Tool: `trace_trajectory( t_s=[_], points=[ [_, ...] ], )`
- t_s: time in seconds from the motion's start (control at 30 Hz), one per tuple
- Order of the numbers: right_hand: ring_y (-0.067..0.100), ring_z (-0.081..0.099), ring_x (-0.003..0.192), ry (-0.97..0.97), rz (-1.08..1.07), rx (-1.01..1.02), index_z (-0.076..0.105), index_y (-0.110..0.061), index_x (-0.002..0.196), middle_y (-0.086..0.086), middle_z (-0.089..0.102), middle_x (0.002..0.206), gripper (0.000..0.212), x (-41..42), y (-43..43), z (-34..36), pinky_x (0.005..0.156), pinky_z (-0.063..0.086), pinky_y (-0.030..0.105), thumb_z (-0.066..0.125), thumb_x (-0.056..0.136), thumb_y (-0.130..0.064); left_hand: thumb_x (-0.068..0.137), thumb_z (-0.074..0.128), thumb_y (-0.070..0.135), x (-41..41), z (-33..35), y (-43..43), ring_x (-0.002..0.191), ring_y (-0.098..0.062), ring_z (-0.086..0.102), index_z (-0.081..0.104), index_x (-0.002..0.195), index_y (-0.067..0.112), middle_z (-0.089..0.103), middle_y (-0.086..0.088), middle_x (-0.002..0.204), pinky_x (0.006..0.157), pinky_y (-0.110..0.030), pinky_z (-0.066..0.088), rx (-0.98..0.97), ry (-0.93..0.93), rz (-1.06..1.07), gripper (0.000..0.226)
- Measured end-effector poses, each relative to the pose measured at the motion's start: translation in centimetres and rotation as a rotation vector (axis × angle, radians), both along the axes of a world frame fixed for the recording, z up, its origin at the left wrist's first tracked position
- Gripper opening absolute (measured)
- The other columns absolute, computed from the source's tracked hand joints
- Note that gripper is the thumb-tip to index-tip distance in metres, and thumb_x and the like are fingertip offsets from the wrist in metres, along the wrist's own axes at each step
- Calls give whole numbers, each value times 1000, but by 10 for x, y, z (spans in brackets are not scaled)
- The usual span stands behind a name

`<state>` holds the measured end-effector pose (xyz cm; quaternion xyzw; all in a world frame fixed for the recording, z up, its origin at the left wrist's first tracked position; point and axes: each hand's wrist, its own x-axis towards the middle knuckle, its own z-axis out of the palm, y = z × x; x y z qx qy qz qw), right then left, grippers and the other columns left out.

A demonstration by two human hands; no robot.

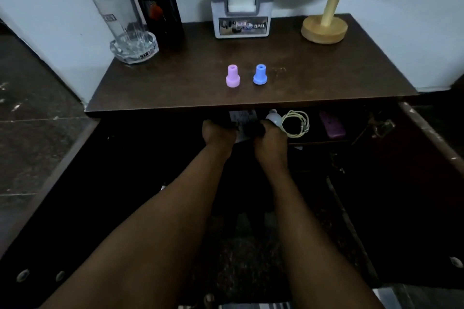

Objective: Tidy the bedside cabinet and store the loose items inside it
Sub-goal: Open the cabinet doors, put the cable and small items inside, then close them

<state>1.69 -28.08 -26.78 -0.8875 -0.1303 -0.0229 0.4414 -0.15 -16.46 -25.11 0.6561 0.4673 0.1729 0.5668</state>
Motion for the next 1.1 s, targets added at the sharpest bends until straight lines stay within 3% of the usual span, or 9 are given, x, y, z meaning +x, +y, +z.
trace_trajectory(
  t_s=[0.07,0.2,0.43,0.57,0.67,0.77,0.87,0.97,1.1],
  points=[
    [50,65,100,3,3,-65,70,4,90,29,70,103,31,1,2,-1,85,53,49,48,78,-14,107,51,22,0,-3,3,140,-31,49,47,147,4,52,-14,150,109,-33,42,-60,-58,-31,44],
    [44,66,99,-84,18,-112,74,-7,92,20,74,98,41,1,1,-22,89,53,47,42,73,-25,83,76,-7,1,-19,2,93,-27,71,65,116,-7,69,-8,99,60,-18,56,36,-149,-26,34],
    [30,67,104,-192,-90,176,74,-6,112,13,74,112,33,-22,-12,-5,95,53,35,53,86,-5,99,58,8,-28,-6,-8,113,-30,66,69,117,0,71,-17,121,83,-26,46,219,-62,-26,23],
    [24,65,90,-557,-263,515,69,3,106,13,67,100,19,-50,-26,60,80,52,31,58,91,1,101,57,34,-75,7,-47,88,-23,66,65,94,14,69,-7,94,76,-33,49,601,-180,-83,23],
    [21,62,91,-613,-150,515,68,-1,110,10,67,102,21,-28,-27,112,81,51,32,63,89,-1,98,56,42,-98,20,-70,94,-28,56,57,100,8,57,-10,105,81,-42,48,978,-360,-344,34],
    [18,61,105,-404,110,289,62,-16,131,1,65,121,48,3,-23,148,93,50,35,64,83,-11,96,59,33,-81,66,-57,117,-34,48,54,131,4,51,-21,137,95,-43,35,1207,-384,-213,46],
    [17,64,108,-222,262,4,58,-19,137,2,68,119,50,21,-20,148,93,48,29,65,87,-16,102,52,35,-56,108,-28,128,-36,44,42,151,13,43,-18,151,103,-49,32,1119,-156,-175,55],
    [27,69,96,-312,215,-51,68,-17,113,2,74,102,29,17,-17,138,91,53,42,62,84,-18,104,46,48,-41,117,4,123,-36,49,62,123,18,56,-10,130,100,-49,33,1017,93,-359,39],
    [13,68,91,-268,154,327,71,-13,109,-1,73,99,24,-13,-30,138,84,54,29,69,86,-12,101,54,28,-53,113,3,106,-36,57,67,100,7,61,-14,108,87,-43,42,1059,-200,-363,25]
  ],
)
